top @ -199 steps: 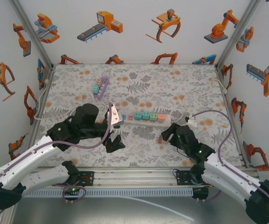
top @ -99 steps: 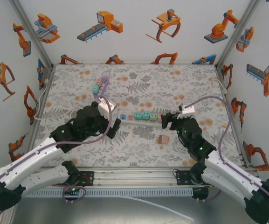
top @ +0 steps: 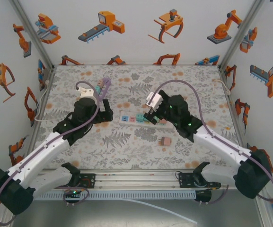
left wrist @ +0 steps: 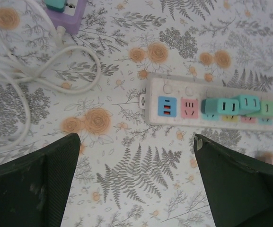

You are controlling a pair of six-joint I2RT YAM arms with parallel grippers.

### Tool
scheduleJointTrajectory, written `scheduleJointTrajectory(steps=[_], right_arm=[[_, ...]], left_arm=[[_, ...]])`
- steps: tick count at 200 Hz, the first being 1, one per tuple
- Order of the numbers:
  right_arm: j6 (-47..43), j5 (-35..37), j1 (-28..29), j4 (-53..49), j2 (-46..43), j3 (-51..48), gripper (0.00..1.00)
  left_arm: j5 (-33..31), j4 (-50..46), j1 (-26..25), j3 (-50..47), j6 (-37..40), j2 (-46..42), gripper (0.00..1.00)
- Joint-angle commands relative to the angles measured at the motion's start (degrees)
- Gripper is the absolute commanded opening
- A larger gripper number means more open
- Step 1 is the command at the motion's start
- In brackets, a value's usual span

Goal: Pull the plug off the socket

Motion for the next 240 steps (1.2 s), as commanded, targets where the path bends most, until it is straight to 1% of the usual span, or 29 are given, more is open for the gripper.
scheduleJointTrajectory(steps=[1,19,39,79,101,128,146,170,195,216,240], right_arm=[[-1.3,-8.6,-0.1,-14.9,6.3,8.5,0.84],[0.2,-8.2,0.0,-20.8,12.0,14.8,0.83],[0.6,-7.5,-0.1,-23.6,17.0,19.1,0.83],[-1.9,-7.6,0.2,-24.0,23.4,22.5,0.83],[-4.6,-6.4,1.0,-23.4,25.8,22.8,0.82],[-6.3,-5.9,1.4,-20.5,28.2,22.6,0.82],[-7.1,-6.1,1.8,-19.4,29.9,22.7,0.79],[-7.5,-5.4,2.3,-18.7,32.2,23.2,0.73],[-8.3,-4.6,2.8,-18.7,34.2,23.4,0.66],[-9.2,-4.2,3.1,-18.9,34.9,23.2,0.59],[-9.5,-3.5,3.2,-18.8,34.6,22.6,0.52]], left_arm=[[7.5,2.4,2.9,1.2,-8.4,3.2,0.97],[11.4,2.4,5.0,2.8,-10.7,7.2,0.97],[15.7,2.7,6.5,4.4,-11.9,12.2,0.97],[20.8,0.1,7.8,9.6,-12.5,23.6,0.97],[22.3,2.5,7.8,9.9,-13.5,28.0,1.0],[23.9,4.9,7.8,9.9,-13.2,31.6,0.91],[24.4,4.3,7.8,10.7,-13.1,33.6,0.78],[24.8,4.3,7.8,11.3,-13.1,35.7,0.65],[26.3,5.4,7.8,11.7,-12.5,38.4,0.59],[28.0,5.6,7.6,12.4,-12.4,41.1,0.53],[26.4,5.5,6.9,12.4,-12.5,42.1,0.5]])
